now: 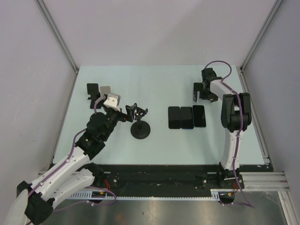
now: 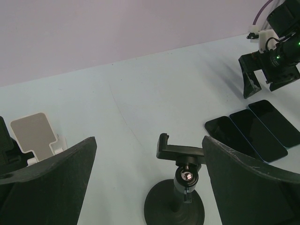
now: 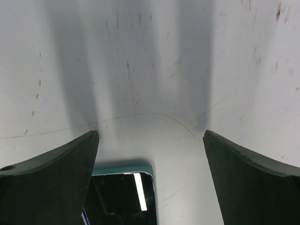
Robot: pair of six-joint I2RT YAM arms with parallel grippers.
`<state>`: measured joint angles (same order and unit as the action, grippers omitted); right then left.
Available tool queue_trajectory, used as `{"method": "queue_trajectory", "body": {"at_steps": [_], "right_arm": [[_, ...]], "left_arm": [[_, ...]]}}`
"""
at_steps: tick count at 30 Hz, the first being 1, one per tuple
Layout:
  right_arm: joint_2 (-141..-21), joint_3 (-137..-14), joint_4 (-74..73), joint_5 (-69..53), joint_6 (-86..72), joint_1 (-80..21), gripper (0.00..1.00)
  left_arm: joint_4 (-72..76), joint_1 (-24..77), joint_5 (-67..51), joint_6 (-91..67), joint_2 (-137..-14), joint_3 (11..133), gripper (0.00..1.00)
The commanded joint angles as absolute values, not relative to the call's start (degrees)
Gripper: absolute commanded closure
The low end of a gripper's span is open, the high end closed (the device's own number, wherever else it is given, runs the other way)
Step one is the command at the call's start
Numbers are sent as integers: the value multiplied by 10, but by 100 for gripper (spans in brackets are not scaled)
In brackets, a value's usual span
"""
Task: Remove the phone from the phone stand
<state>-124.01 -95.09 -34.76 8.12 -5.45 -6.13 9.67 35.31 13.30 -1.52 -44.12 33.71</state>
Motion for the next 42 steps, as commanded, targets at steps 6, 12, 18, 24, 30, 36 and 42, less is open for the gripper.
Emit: {"method": "queue_trajectory", "body": {"at_steps": [6,12,18,24,30,36,42], "right_arm": [[-1180,-868,-346,80,-65,-61,0],[-1167,-856,-345,76,-66,-59,0],[-1148,-857,-343,74,-68,-59,0],[-1109,-869,-346,79,-69,-62,0],[-1017,-858,-338,64,-59,-82,0],[-883,-802,-335,47,-57,-104,0],[-748,-718,-318,12,-68,-133,0]], "left_arm": [[104,350,128,-14,-431,346,0],[104,350,128,-14,-431,346,0],[103,350,128,-15,-427,346,0],[102,351,126,-22,-429,347,0],[84,361,156,-71,-437,355,0],[7,374,174,-182,-477,407,0],[-82,434,298,-269,-546,490,0]]}}
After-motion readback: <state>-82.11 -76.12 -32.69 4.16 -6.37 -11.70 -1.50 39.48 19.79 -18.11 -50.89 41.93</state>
